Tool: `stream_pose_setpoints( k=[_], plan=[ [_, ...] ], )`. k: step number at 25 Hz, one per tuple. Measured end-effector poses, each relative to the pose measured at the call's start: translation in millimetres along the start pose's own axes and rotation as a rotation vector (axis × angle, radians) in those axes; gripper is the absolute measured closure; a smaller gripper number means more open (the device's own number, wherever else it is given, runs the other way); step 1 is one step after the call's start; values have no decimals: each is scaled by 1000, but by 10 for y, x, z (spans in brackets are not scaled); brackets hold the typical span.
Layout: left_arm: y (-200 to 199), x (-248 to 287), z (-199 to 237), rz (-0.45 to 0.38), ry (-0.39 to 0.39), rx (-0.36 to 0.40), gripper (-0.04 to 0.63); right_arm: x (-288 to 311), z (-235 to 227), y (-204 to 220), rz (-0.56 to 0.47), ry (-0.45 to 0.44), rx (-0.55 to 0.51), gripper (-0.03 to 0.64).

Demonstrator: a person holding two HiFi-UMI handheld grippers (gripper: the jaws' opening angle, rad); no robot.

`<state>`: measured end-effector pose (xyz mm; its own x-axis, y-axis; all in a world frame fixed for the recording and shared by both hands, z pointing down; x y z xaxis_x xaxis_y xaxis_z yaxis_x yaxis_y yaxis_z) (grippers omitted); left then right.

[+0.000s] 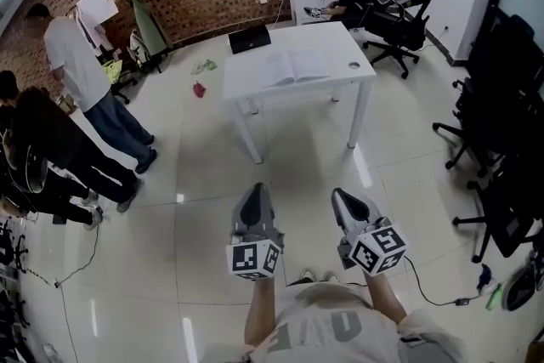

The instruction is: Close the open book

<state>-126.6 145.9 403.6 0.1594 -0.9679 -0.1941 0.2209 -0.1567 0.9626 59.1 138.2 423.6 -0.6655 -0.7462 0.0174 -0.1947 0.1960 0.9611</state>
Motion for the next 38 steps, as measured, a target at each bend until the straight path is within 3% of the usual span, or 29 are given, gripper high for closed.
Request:
stream_pose_setpoints(
  k=[6,12,18,22,25,31,38],
  plan=[
    [-31,141,302,-3,20,-27,580,219,12,86,-2,33,25,612],
    [181,402,420,60,60,-18,580,352,-195,330,37,113,118,612],
    [407,893,559,95,43,-43,580,870,-565,333,46,90,126,612],
    [707,1417,685,119,37,-54,580,1515,-1006,258,32,59,136,612],
    [914,2025,831,136,36,-47,580,2074,-1333,111,28,39,85,612],
    [672,3228,940,77,44,28,580,2937,-1960,-350,8,-18,9,612],
    [864,3711,1167,129,-11,22,580,3465,-2421,-471,-1,-11,61,612]
  ],
)
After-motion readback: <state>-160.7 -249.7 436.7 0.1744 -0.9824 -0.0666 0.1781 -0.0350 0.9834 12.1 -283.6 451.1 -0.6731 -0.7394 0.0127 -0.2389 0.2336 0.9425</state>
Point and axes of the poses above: the fingertips, and each gripper's own axes: x forward along the fingers, z to its left, y out of its underside, the point moved 2 cm from there along -x, backward along the fingers, and after that the axes turned 4 degrees about -x, right-handed, at the moved point
